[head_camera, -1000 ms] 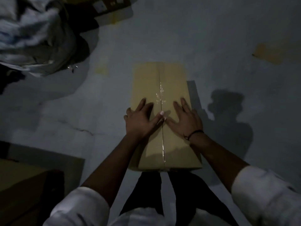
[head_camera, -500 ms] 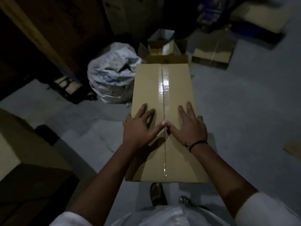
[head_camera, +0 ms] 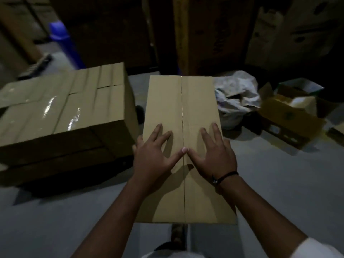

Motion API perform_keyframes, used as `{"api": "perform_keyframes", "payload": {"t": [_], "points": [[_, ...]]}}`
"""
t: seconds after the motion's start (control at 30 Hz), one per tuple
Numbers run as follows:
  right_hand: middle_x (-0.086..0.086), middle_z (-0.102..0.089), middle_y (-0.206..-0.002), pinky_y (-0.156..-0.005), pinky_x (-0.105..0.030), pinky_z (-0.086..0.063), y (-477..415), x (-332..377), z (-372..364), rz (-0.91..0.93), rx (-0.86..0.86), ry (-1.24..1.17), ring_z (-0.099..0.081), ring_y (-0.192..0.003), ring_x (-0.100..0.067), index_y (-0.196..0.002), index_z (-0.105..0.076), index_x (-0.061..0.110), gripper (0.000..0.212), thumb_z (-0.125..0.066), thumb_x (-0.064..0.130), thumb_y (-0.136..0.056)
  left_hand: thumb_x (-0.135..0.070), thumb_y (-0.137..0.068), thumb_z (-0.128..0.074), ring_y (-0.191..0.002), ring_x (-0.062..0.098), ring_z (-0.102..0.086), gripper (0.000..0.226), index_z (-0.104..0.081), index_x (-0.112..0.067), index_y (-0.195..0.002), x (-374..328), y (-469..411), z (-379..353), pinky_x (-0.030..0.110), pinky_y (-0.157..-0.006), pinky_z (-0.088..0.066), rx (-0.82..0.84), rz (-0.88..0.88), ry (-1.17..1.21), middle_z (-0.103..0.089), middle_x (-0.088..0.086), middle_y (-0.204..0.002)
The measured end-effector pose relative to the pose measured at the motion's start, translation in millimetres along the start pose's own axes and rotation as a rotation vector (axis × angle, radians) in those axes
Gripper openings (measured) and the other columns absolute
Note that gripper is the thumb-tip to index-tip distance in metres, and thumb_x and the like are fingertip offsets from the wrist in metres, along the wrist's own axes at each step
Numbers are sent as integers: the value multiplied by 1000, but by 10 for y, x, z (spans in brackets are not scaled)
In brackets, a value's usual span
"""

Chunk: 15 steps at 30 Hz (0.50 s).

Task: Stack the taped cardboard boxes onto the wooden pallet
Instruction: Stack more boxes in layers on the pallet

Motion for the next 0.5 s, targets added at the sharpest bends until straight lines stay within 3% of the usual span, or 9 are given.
{"api": "perform_keyframes", "payload": {"t": [0.2, 0.5], "points": [[3, -4, -169, -104, -44, -42, 106, 927, -233, 234, 102, -33, -37, -138, -38, -156, -22, 37, 86, -34, 84, -85, -98, -76, -32, -148, 39, -23, 87, -42, -50, -148, 780, 566, 413, 61, -113, -26, -83, 223, -30, -17, -20, -167], [3, -7, -168, -100, -46, -48, 195, 2209, -759, 419, 195, -29, -41, -135, -36, -154, -23, 38, 91, -28, 91, -81, -95, -76, -38, -144, 39, -30, 84, -49, -48, -144, 1942, 950, 899, 60, -111, -29, -165, 432, -61, -24, -18, -165]]}}
Point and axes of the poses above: each hand's wrist, its own y-axis away from the middle knuckle, its own z-axis out of the back of the hand, x = y × z, the point moved 6 cm from there along -y, towards the middle knuckle
